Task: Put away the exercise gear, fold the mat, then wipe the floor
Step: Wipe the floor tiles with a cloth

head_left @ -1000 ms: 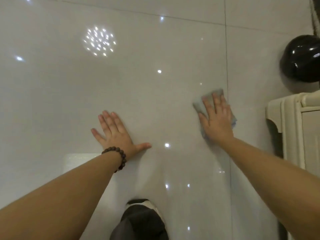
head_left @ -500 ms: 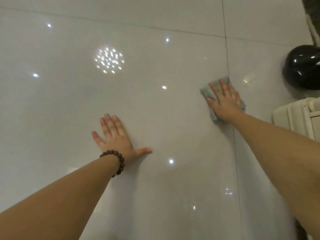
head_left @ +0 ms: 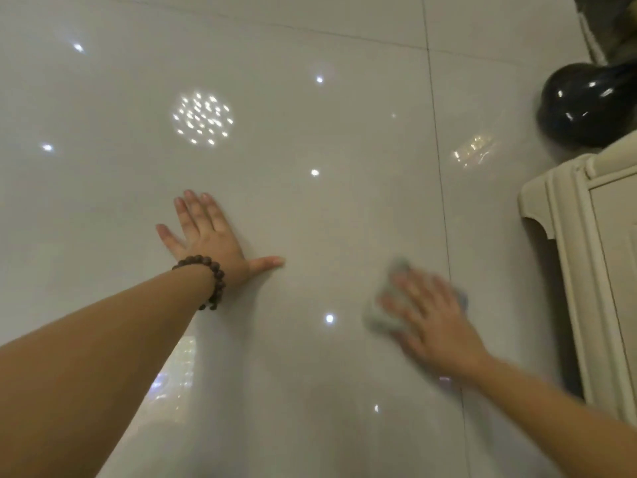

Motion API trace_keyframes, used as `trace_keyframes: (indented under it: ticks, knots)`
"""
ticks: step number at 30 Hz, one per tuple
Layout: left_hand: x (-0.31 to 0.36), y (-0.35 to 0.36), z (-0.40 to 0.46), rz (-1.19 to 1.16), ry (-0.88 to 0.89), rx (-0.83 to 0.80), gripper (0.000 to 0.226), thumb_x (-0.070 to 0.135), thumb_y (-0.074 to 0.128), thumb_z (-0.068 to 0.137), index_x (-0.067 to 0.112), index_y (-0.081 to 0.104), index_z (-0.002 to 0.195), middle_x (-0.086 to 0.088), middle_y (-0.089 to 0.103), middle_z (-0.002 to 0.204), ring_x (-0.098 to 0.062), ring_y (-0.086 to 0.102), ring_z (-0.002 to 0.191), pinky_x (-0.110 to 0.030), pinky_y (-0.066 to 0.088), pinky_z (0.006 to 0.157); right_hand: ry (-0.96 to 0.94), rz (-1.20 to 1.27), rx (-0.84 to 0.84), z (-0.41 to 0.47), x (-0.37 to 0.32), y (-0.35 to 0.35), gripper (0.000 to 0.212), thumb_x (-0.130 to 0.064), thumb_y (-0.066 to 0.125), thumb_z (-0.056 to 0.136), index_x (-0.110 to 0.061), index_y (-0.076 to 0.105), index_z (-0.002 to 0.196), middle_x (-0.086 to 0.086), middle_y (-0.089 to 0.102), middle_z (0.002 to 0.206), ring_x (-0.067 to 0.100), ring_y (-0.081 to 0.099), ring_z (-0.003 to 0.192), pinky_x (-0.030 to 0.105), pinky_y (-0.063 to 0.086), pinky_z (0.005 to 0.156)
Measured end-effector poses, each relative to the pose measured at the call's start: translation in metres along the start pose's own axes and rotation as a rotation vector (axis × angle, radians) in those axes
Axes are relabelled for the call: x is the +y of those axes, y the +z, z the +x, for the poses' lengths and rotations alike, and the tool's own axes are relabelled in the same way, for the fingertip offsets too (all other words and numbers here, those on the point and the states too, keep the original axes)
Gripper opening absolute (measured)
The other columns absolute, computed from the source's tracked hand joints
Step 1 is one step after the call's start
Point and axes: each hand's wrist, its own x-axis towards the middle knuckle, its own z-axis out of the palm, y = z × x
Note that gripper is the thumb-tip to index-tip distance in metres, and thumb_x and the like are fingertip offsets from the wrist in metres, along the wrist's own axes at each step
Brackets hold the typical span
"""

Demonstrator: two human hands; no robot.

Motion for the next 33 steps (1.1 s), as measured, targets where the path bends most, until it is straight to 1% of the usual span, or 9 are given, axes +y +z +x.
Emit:
trace_keyframes:
  ticks: [6, 8, 12, 15, 20, 23, 25, 30, 33]
  knots:
    - [-0.003, 0.002, -0.001, 0.020, 0.005, 0.041, 0.158, 0.101, 0.038, 0.039, 0.003, -0.029, 0.144, -0.015, -0.030, 0.154, -0.031, -0.026, 0.143, -0.062, -0.007, 0.113, 0.636, 0.076, 0.039, 0.152, 0.067, -0.034, 0.055, -0.052, 0.027, 0.097, -0.042, 0.011, 0.149, -0.003, 0.001, 0.161, 0.023, -0.002, 0.147, 0.045, 0.002, 0.118]
    - [-0.003, 0.002, -0.005, 0.020, 0.002, 0.045, 0.157, 0.101, 0.039, 0.040, 0.003, -0.028, 0.144, -0.015, -0.030, 0.154, -0.032, -0.026, 0.143, -0.063, -0.006, 0.113, 0.583, 0.045, 0.090, 0.134, 0.022, -0.016, 0.055, -0.050, 0.028, 0.097, -0.040, 0.015, 0.149, 0.000, 0.006, 0.160, 0.023, 0.001, 0.147, 0.046, 0.005, 0.117]
    - [-0.004, -0.007, -0.015, -0.045, 0.023, 0.058, 0.152, 0.096, 0.048, 0.048, 0.003, -0.023, 0.146, -0.014, -0.026, 0.156, -0.030, -0.023, 0.144, -0.061, -0.007, 0.113, 0.148, 0.004, 0.164, 0.024, -0.107, 0.026, 0.052, -0.047, 0.041, 0.091, -0.036, 0.037, 0.142, 0.005, 0.031, 0.154, 0.030, 0.023, 0.143, 0.052, 0.018, 0.114]
    - [-0.022, 0.000, -0.032, -0.165, 0.007, 0.126, 0.137, 0.089, 0.049, 0.061, 0.006, -0.016, 0.149, -0.012, -0.019, 0.159, -0.028, -0.018, 0.146, -0.057, -0.002, 0.117, 0.015, 0.014, 0.112, 0.006, -0.116, 0.027, 0.051, -0.047, 0.045, 0.089, -0.038, 0.041, 0.139, 0.002, 0.036, 0.151, 0.028, 0.027, 0.142, 0.052, 0.020, 0.113]
    - [-0.092, 0.040, -0.087, -0.183, -0.217, 0.226, 0.140, 0.097, 0.021, 0.052, 0.003, -0.017, 0.149, -0.015, -0.021, 0.157, -0.028, -0.022, 0.145, -0.054, -0.006, 0.115, 0.268, 0.025, 0.087, 0.107, -0.056, -0.002, 0.056, -0.055, 0.027, 0.090, -0.041, 0.031, 0.144, 0.000, 0.023, 0.157, 0.025, 0.017, 0.145, 0.044, 0.008, 0.116]
    - [-0.134, 0.054, -0.105, -0.201, -0.366, 0.253, 0.141, 0.098, 0.024, 0.053, 0.002, -0.016, 0.149, -0.015, -0.020, 0.158, -0.026, -0.020, 0.146, -0.058, -0.003, 0.116, 0.502, 0.110, 0.049, 0.175, -0.046, -0.019, 0.054, -0.053, 0.031, 0.096, -0.042, 0.019, 0.147, -0.004, 0.005, 0.160, 0.022, -0.001, 0.147, 0.047, -0.001, 0.118]
    - [-0.156, 0.056, -0.107, -0.203, -0.454, 0.238, 0.142, 0.099, 0.028, 0.053, 0.003, -0.014, 0.149, -0.013, -0.020, 0.158, -0.025, -0.020, 0.146, -0.063, 0.000, 0.114, 0.533, 0.116, 0.085, 0.185, -0.078, -0.012, 0.055, -0.054, 0.028, 0.095, -0.041, 0.021, 0.147, -0.001, 0.007, 0.160, 0.023, 0.000, 0.147, 0.049, 0.000, 0.117]
    - [-0.185, 0.054, -0.096, -0.201, -0.553, 0.171, 0.149, 0.105, 0.017, 0.044, 0.004, -0.012, 0.150, -0.013, -0.013, 0.159, -0.028, -0.013, 0.147, -0.071, 0.007, 0.109, -0.364, -0.028, 0.095, 0.079, -0.195, 0.035, 0.050, -0.052, 0.042, 0.091, -0.039, 0.041, 0.140, 0.003, 0.030, 0.154, 0.030, 0.022, 0.144, 0.055, 0.018, 0.114]
    - [-0.187, 0.056, -0.093, -0.208, -0.551, 0.161, 0.151, 0.106, 0.011, 0.041, 0.004, -0.012, 0.150, -0.013, -0.014, 0.159, -0.028, -0.013, 0.147, -0.071, 0.005, 0.108, -0.577, -0.082, 0.030, 0.114, -0.174, 0.026, 0.048, -0.051, 0.043, 0.092, -0.041, 0.042, 0.139, 0.000, 0.033, 0.153, 0.028, 0.026, 0.142, 0.049, 0.019, 0.114]
